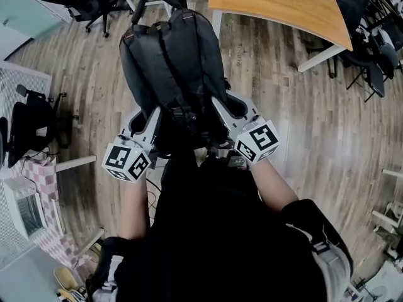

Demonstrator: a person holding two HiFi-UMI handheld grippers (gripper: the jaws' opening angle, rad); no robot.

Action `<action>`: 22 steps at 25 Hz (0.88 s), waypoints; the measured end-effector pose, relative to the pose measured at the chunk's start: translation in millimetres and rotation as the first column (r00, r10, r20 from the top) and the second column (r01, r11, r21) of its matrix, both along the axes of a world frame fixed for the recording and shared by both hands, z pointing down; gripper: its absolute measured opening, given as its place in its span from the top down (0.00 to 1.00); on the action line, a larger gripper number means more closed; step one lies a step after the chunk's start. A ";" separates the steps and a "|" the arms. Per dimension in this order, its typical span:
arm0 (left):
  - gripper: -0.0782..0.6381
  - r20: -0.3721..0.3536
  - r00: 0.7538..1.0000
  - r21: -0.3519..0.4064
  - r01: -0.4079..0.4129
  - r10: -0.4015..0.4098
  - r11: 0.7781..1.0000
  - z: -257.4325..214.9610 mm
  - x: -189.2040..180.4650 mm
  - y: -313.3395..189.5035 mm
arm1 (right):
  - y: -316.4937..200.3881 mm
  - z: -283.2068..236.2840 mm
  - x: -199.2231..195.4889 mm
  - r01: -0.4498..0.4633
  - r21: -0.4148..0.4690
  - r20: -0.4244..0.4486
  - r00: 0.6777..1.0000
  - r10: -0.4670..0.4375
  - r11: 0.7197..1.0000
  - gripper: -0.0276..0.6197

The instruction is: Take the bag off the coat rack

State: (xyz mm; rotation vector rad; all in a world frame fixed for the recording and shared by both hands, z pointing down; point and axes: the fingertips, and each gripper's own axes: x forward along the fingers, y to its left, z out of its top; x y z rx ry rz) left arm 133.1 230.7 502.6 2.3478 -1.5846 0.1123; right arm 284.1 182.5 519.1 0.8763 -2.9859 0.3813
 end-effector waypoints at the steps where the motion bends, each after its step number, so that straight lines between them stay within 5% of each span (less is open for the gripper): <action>1: 0.76 -0.002 1.000 -0.009 -0.003 0.003 1.000 2.6 -0.6 3.7 | 4.5 2.1 -0.5 0.000 -0.005 -0.001 1.000 0.000 1.000 0.81; 8: 0.76 -0.028 0.999 -0.056 -0.033 0.032 0.998 22.2 -9.9 20.7 | 23.8 17.5 -8.9 -0.048 -0.058 -0.036 0.998 0.046 0.997 0.81; 15: 0.77 -0.033 0.994 -0.056 -0.103 0.101 0.993 23.3 -24.4 21.6 | 33.3 23.2 -18.9 -0.070 -0.168 0.029 0.997 0.075 0.983 0.81; 22: 0.77 -0.004 0.991 -0.016 -0.136 0.136 0.991 -0.5 -63.1 10.6 | 28.6 4.4 -54.6 -0.075 -0.133 0.044 0.996 0.082 0.988 0.81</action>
